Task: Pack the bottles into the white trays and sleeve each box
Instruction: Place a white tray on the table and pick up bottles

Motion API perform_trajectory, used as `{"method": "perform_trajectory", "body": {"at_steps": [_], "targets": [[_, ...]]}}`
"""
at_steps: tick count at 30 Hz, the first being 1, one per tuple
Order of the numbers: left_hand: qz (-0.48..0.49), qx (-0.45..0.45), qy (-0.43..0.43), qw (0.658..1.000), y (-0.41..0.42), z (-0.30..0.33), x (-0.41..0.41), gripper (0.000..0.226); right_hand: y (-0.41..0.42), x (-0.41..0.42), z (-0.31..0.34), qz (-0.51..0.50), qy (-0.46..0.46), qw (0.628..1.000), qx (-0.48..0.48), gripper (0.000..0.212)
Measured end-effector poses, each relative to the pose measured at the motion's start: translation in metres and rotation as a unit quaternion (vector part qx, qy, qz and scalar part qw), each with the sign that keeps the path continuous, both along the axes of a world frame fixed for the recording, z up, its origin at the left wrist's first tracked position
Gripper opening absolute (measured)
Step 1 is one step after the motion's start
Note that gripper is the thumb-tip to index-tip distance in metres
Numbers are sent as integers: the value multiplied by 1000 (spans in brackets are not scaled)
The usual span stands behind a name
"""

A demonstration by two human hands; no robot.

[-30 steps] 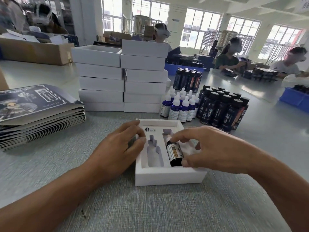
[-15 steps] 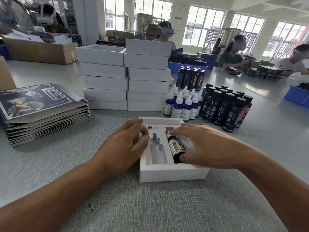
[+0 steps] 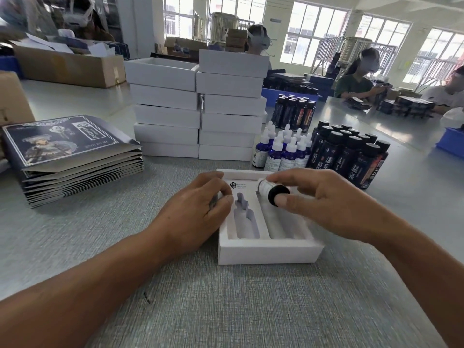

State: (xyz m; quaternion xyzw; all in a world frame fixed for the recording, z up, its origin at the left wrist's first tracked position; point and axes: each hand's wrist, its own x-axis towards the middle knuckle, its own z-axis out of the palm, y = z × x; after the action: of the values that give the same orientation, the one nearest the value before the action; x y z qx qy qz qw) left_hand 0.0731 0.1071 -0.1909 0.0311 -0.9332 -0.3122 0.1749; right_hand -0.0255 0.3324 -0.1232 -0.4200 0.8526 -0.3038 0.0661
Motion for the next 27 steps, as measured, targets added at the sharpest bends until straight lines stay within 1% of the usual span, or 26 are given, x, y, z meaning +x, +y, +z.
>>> {"method": "perform_trajectory", "body": {"at_steps": [1,4,6,10,15,21,27], "targets": [[1,0,0,1000,0,0,0,27,-1,3,0,0,30,1000,-8,38],[4,-1,3,1000,0,0,0,29,-10,18,-9,29,136,990,14,42],[3,0,6,1000,0,-1,1,31,-15,24,-17,48,177,982,32,43],[5,14,17,1000,-1,0,0,37,-15,22,-23,55,172,983,32,46],[5,4,18,1000,-2,0,0,36,-20,20,-28,55,145,987,34,52],[9,4,15,1000,-2,-1,-1,36,-15,15,-25,70,117,990,29,50],[9,6,10,1000,-3,-1,-1,39,-16,13,-21,73,123,989,42,52]]}}
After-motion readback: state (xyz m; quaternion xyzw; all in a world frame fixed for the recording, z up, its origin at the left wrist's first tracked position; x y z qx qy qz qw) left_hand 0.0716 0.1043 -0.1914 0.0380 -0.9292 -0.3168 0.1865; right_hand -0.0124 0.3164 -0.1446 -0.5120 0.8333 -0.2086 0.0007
